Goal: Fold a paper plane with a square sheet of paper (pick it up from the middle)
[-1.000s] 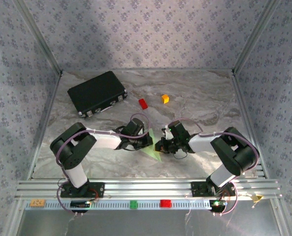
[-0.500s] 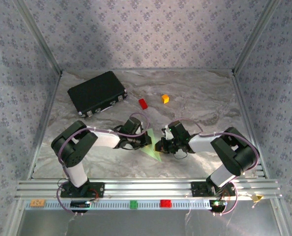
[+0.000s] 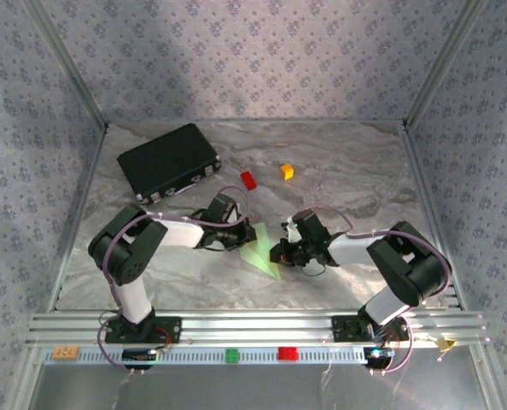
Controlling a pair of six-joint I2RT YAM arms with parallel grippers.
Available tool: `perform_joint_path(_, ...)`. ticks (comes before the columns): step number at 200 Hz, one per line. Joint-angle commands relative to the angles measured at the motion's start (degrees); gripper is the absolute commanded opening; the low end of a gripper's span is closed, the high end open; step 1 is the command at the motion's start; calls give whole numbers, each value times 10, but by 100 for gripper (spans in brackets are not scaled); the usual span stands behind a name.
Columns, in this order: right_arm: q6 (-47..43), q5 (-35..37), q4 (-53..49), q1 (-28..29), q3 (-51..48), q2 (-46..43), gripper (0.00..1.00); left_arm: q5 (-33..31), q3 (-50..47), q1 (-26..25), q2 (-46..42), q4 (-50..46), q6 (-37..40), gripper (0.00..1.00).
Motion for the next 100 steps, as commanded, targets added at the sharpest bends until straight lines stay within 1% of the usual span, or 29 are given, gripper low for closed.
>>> perform_joint_path(1,-15,35,-99,-5,-30,8,0,-61,4,37,17,-44,26,0)
perform_joint_path(69,-18,30,-98,-5,-29,7,0,-55,20,85,15,-82,46,0)
perform_joint_path(100,-19,28,-99,-5,-29,5,0,-60,33,94,8,-111,49,0)
